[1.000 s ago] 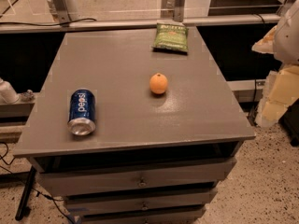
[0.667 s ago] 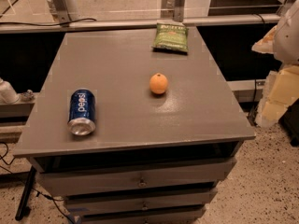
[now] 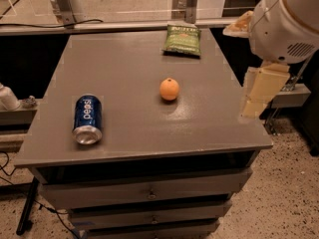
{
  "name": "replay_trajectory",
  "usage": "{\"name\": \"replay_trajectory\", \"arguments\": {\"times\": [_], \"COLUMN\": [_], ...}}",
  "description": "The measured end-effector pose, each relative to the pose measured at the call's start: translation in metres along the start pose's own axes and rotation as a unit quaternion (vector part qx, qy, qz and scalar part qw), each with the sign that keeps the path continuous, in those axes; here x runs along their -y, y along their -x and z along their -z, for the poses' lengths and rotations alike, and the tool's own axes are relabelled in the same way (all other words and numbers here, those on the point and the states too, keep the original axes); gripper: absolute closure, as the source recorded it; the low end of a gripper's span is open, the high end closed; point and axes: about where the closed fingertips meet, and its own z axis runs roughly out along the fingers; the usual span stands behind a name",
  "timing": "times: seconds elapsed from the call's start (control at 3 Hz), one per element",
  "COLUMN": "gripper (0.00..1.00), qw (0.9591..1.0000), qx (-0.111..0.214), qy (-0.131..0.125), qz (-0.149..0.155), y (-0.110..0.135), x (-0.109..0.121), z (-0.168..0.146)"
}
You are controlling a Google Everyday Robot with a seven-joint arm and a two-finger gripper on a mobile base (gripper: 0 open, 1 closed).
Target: Pick pepsi can
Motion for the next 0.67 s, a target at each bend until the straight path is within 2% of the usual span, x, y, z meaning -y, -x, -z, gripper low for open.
{"name": "replay_trajectory", "arguments": {"times": [0.33,0.67], "gripper": [0.00,0.00], "qw": [0.9933,0.9735], "qx": [0.039,0.074], "qy": [-0.026,-0.036], "qz": [0.105,0.213], "y": [0.049,0.093], "x": [0.008,0.010], "z": [-0.006,-0.015]}}
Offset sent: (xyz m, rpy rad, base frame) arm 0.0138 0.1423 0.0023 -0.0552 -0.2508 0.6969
